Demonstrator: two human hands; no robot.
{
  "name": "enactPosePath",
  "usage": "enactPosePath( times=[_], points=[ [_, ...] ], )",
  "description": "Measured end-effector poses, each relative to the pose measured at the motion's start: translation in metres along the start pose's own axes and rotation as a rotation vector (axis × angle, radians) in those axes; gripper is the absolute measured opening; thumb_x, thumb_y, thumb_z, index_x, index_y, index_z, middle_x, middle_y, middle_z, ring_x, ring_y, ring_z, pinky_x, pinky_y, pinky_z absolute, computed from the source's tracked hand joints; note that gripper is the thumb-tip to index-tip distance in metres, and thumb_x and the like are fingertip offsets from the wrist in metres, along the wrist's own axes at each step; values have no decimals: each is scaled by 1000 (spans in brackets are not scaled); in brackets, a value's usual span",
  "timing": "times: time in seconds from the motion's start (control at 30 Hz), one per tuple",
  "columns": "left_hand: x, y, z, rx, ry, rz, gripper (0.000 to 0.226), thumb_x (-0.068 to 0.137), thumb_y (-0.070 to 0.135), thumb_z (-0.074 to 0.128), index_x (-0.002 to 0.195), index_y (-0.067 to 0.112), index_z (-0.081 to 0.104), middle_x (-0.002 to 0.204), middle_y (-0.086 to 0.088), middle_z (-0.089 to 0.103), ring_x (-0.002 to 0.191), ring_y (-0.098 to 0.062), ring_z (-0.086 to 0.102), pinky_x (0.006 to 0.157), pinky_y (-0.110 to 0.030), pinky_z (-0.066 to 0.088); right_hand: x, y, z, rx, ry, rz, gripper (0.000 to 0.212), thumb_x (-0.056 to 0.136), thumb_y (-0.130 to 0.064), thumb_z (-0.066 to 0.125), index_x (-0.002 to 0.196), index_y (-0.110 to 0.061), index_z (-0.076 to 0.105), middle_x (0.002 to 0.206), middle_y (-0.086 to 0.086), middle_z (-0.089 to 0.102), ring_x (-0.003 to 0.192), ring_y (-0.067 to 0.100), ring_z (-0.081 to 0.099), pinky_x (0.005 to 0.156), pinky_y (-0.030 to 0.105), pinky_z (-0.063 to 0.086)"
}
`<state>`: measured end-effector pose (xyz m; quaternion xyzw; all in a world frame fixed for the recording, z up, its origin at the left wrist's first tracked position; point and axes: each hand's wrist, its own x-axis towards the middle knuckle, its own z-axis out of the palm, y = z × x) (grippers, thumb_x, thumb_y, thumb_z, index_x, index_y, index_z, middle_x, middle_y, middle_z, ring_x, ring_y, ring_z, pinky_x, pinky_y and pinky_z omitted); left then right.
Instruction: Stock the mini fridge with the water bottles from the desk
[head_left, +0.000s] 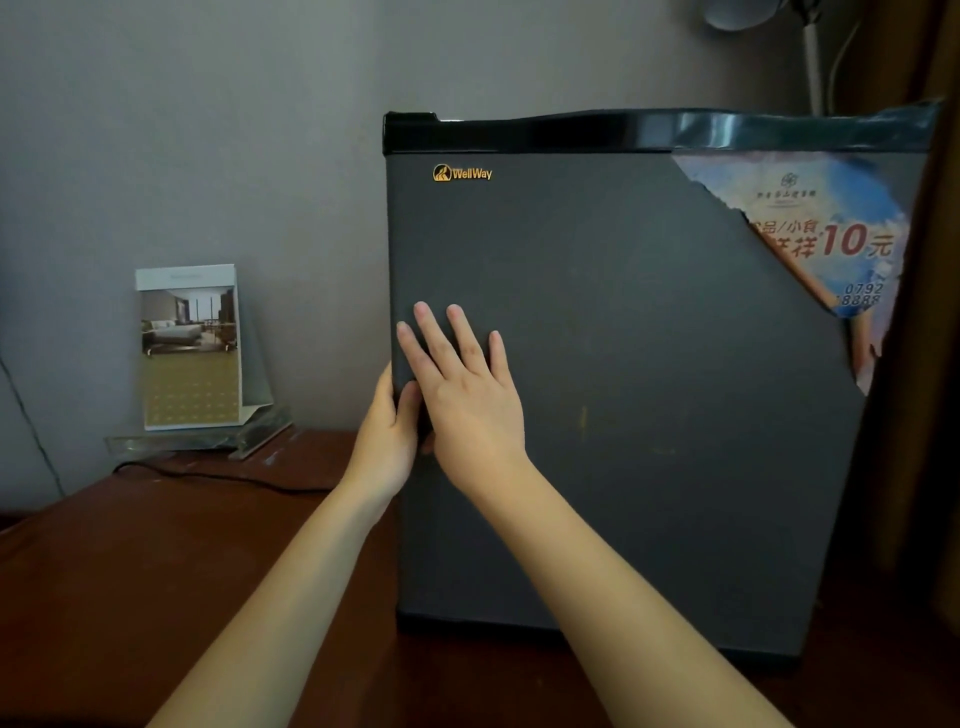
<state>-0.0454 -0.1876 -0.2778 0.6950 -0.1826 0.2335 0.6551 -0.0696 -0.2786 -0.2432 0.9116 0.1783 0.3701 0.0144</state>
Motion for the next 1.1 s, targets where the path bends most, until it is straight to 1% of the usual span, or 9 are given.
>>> enactPosePath(
  times=[0.1, 0.2, 0.33, 0.4, 0.57, 0.77, 0.9, 1.0, 1.1],
  points=[
    [-2, 1, 3, -11, 35, -18, 43, 101, 26, 34, 143, 29, 27, 121, 20, 41, 109, 5, 41, 60, 3, 39, -2, -1, -2, 6, 7, -5, 81, 93, -12, 46, 148, -23, -12, 155, -6, -22, 143, 21, -21, 114, 42, -10],
    [-2, 0, 2, 19, 39, -49, 41, 100, 31, 34, 142, 30, 30, 122, 16, 46, 111, -1, 45, 70, -8, 39, -2, -2, -3, 14, 6, 4, 78, 94, -12, 43, 148, -23, -12, 155, -6, -22, 143, 20, -21, 115, 42, -10],
    [-3, 1, 0, 62, 42, -64, 39, 101, 33, 35, 139, 29, 33, 105, 24, 52, 86, 12, 50, 67, -11, 38, -2, -4, -2, 13, 6, 20, 81, 93, -14, 48, 148, -24, -11, 156, -7, -21, 143, 20, -19, 115, 42, -9],
    [-3, 2, 0, 72, 39, -75, 38, 101, 33, 35, 139, 29, 33, 98, 28, 49, 82, 14, 49, 65, -11, 38, -1, -4, -2, 9, 0, 27, 82, 93, -14, 48, 148, -24, -11, 156, -7, -20, 143, 20, -19, 115, 42, -9],
    [-2, 4, 0, 56, 36, -101, 42, 100, 33, 35, 142, 26, 31, 123, 13, 49, 109, -2, 48, 69, -10, 38, -1, -5, -1, -11, -6, 30, 86, 92, -16, 52, 148, -24, -13, 156, -7, -21, 143, 20, -20, 115, 43, -9],
    [-9, 11, -4, 92, 32, -128, 42, 100, 32, 37, 140, 19, 34, 129, 10, 46, 112, -3, 45, 78, -15, 40, -2, -6, -1, -15, 14, 28, 82, 93, -16, 48, 148, -23, -12, 156, -6, -20, 143, 21, -19, 115, 44, -7],
    [-22, -1, -32, 192, 1, -300, 33, 96, 27, 48, 127, 15, 48, 125, -2, 54, 108, -16, 54, 82, -29, 45, -4, -10, -5, -24, -5, 35, 90, 89, -20, 55, 148, -22, -12, 156, -4, -21, 143, 22, -18, 115, 46, -6],
    [-46, -19, -75, 275, -4, -426, 27, 95, 23, 50, 121, 18, 53, 114, 0, 55, 107, -19, 55, 80, -33, 44, -8, -21, -3, 56, 8, 101, 88, 87, -17, 59, 150, -19, -4, 157, 0, -16, 144, 24, -14, 115, 48, -3],
    [-69, -32, -129, 320, 42, -520, 18, 96, 21, 49, 112, 21, 56, 105, 3, 56, 100, -16, 56, 84, -35, 44, -21, -60, 17, 284, 104, 124, 68, 90, -26, 58, 147, -14, 23, 159, 7, 2, 146, 26, -2, 116, 45, 2]
  ],
)
